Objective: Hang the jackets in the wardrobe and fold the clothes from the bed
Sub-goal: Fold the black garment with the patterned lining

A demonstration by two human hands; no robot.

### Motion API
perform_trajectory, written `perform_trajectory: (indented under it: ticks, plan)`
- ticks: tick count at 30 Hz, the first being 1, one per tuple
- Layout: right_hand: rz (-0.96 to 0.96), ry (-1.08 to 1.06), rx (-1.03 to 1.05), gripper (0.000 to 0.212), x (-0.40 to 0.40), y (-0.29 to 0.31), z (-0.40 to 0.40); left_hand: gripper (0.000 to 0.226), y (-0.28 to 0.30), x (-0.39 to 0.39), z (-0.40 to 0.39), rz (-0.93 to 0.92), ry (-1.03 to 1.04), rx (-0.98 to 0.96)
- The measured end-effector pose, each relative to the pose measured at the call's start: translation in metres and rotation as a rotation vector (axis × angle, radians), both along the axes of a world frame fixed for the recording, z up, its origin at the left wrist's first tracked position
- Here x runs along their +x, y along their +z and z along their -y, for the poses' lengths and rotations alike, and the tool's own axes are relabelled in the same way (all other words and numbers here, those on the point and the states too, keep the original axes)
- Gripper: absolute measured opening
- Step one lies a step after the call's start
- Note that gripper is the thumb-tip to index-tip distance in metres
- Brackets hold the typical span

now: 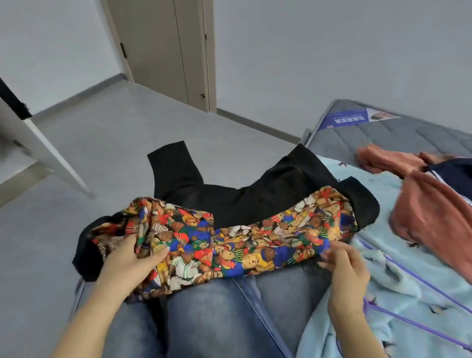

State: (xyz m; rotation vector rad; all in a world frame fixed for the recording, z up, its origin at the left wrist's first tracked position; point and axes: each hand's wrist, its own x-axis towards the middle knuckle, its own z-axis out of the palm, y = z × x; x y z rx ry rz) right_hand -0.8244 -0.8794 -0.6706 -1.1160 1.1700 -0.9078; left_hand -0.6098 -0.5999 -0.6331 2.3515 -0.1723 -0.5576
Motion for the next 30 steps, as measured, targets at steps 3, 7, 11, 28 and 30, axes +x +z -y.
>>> perform_trajectory:
  ticks: [3, 7, 11, 28, 30]
  plan:
    - [0.047, -0.125, 0.091, 0.011, -0.013, -0.012, 0.008, 0.05, -0.007, 0.0, -0.005, 0.401, 0.156, 0.068]
    - [0.014, 0.132, 0.261, 0.025, 0.0, -0.01, 0.042, 0.067, -0.012, 0.014, -0.012, 0.428, 0.458, 0.163]
    - [-0.073, 0.211, 0.43, 0.052, 0.03, -0.001, 0.074, 0.094, -0.018, 0.034, -0.009, 0.041, 0.318, 0.397]
    - [0.644, 0.111, 0.515, 0.034, 0.077, 0.061, 0.118, 0.075, -0.024, -0.008, 0.108, 0.55, -0.615, 0.372]
    - [0.717, 0.126, 0.473, 0.033, 0.076, 0.085, 0.138, 0.073, -0.01, 0.0, 0.131, 0.592, -0.538, 0.311]
